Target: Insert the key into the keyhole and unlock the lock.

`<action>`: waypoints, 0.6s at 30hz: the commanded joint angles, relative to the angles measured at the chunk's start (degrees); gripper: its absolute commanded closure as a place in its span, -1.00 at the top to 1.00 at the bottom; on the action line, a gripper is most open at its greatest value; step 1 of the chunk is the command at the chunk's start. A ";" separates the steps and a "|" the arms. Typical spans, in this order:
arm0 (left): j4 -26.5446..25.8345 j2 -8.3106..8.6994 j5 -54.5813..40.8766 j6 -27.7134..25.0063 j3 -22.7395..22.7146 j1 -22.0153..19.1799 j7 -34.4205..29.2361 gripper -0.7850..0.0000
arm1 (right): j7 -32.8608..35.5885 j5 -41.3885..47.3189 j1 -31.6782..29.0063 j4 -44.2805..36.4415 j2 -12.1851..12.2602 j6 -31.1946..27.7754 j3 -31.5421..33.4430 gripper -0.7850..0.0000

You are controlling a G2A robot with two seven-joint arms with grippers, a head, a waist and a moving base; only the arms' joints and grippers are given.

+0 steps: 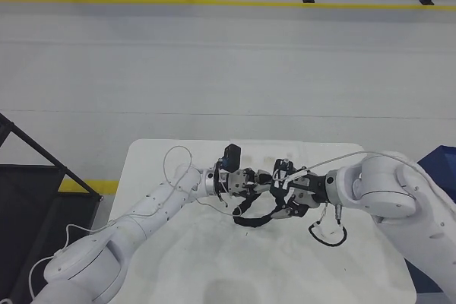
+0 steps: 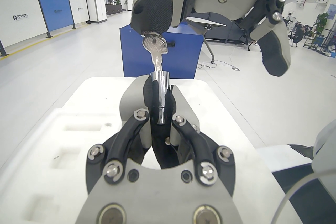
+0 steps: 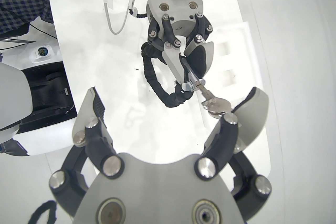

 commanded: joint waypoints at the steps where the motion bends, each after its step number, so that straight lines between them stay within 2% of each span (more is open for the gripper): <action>1: -0.08 0.08 0.40 0.00 0.14 -0.01 0.26 -1.00 | 0.29 0.77 0.36 0.02 0.10 -1.23 0.11 1.00; 9: -0.25 1.01 0.38 0.00 2.60 -1.06 0.98 -1.00 | -6.09 -11.87 1.82 -0.51 2.12 -7.64 -1.90 1.00; 18: -1.72 3.23 -2.09 0.00 6.32 -3.16 0.72 -1.00 | -8.22 -13.96 1.95 -0.02 2.76 -8.77 -1.47 1.00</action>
